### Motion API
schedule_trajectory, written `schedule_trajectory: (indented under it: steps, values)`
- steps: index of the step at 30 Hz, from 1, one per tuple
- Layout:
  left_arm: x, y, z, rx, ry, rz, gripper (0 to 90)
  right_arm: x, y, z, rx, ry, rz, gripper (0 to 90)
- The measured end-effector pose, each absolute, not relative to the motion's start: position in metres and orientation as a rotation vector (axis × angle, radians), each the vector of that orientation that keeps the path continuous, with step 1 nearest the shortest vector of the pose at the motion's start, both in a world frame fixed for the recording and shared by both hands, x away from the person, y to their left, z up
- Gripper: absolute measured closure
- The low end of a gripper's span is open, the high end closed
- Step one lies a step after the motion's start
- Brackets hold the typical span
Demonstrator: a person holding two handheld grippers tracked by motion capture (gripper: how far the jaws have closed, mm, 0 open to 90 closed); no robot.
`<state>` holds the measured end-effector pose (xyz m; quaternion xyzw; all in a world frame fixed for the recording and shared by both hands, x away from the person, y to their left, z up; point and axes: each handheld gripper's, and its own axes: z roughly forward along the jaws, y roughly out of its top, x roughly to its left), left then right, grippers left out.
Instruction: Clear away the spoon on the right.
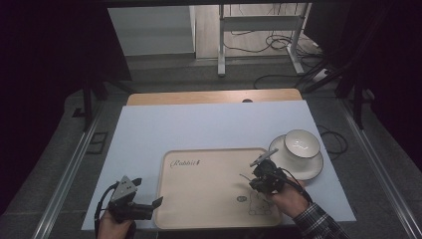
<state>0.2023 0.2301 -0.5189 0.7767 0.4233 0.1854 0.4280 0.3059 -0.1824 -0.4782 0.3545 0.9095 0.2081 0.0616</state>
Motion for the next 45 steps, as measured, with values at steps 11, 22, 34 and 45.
schedule_trajectory:
  steps: [11,22,34,45]
  values:
    - [0.202,0.230,-0.519,1.940,1.057,0.462,0.9,0.309,-0.180,-0.493,1.089,2.743,0.657,68.4]
    - [0.202,0.230,-0.519,1.943,1.058,0.462,0.9,0.296,-0.185,-0.484,0.979,2.724,0.803,76.6]
    - [0.202,0.230,-0.519,1.946,1.057,0.464,0.9,0.292,-0.178,-0.501,0.902,2.747,0.816,89.4]
    - [0.202,0.230,-0.519,1.944,1.059,0.461,0.9,0.302,-0.186,-0.506,0.953,2.706,0.810,89.4]
